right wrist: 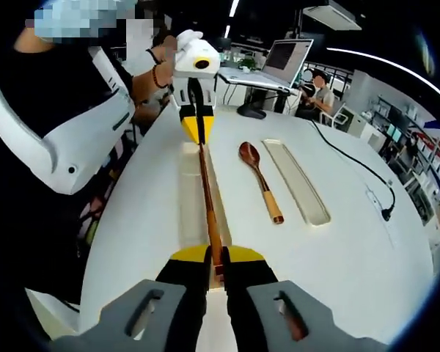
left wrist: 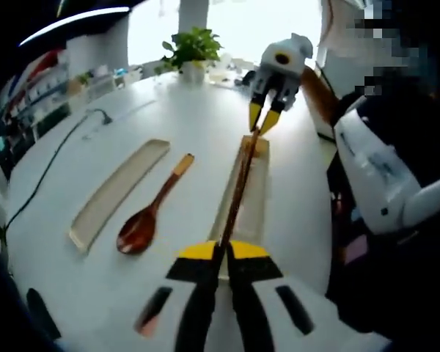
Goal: Arrange the utensils inside the cutlery case until each visible utensil rests in its matching compartment.
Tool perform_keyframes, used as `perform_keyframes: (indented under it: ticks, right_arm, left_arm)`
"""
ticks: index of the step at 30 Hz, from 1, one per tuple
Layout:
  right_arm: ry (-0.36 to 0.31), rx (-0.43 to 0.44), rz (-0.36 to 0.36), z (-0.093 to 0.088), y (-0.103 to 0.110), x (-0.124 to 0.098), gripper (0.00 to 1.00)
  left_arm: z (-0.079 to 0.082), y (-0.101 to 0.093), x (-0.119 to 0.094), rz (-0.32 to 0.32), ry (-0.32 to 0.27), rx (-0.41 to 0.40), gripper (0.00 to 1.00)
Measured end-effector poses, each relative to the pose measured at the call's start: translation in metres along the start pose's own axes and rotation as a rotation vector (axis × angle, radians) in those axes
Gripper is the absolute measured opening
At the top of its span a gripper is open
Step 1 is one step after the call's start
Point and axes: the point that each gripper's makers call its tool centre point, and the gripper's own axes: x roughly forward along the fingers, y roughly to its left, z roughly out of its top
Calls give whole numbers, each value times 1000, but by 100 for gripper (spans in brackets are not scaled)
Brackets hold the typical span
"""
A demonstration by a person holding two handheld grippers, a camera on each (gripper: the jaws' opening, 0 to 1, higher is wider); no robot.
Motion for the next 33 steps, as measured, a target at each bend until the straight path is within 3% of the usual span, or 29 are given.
perform_keyframes:
  ticks: [8,15,16,17,33]
  right_arm:
    - [1,98,20,-12,-6,4,6]
    - [-6,104,44,2,12,1,6]
    - [-3,106,48,-16,-5,-27,6]
    - [-3,106,50,-17,-7,-30,6]
    - [-13,121,72,-15,-7,-25,6]
  left_arm:
    - [1,-14,5,-35,19,22,4]
    - [-5,-13,5,-29,35,41,4]
    - [-6,-14,6,-31,37,45,4]
    - [-7,-14,6,-33,38,47,4]
    - [-10,-11,9,-34,38,32,5]
